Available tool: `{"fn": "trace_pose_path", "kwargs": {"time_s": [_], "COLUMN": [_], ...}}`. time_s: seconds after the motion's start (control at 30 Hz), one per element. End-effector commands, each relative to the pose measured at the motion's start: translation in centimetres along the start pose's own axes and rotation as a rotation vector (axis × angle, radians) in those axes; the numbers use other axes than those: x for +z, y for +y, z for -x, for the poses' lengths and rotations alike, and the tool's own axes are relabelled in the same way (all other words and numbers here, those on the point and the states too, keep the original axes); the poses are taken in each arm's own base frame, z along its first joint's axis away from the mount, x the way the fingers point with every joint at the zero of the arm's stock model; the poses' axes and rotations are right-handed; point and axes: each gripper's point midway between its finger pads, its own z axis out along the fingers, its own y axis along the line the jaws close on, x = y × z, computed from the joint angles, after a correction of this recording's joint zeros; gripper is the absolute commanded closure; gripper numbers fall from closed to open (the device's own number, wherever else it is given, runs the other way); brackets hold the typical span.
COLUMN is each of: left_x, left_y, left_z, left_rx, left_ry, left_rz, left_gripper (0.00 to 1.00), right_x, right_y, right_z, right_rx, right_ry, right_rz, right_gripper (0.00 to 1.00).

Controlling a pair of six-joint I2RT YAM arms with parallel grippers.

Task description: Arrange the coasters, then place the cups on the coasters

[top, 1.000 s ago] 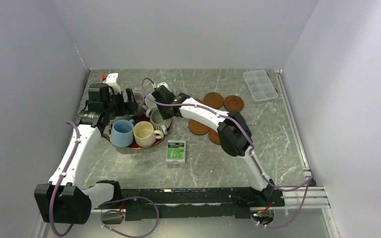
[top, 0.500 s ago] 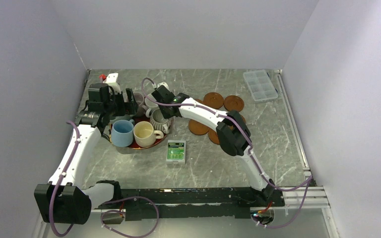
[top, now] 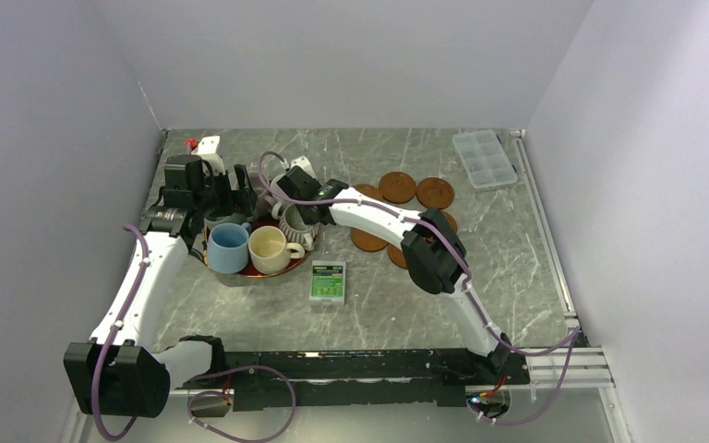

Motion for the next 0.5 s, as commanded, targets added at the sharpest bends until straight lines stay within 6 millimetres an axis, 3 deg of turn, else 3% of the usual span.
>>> {"fn": "trace_pose_path", "kwargs": {"time_s": [0.0, 0.2, 0.47], "left_x": [-0.7, -0.9, -1.1], "left_y": [-0.8, -0.4, -0.1], "left_z": [2.1, 2.2, 2.3], "left_rx": [-0.004, -0.004, -0.004], "left_ry": [-0.059, -0.066, -0.078], "left_rz": [-0.023, 0.001, 0.018], "left_gripper": [0.07, 0.08, 0.08], "right_x": [-5.9, -8.5, -11.4], "right_y": [-0.9, -2.2, -5.1], "right_z": [5.6, 6.6, 5.5], "right_rx": [0.072, 0.076, 0.065], "right_ry": [-0.177, -0.209, -0.199], "right_rz": [0.008, -0.019, -0.087], "right_gripper": [1.0, 1.0, 1.0]}}
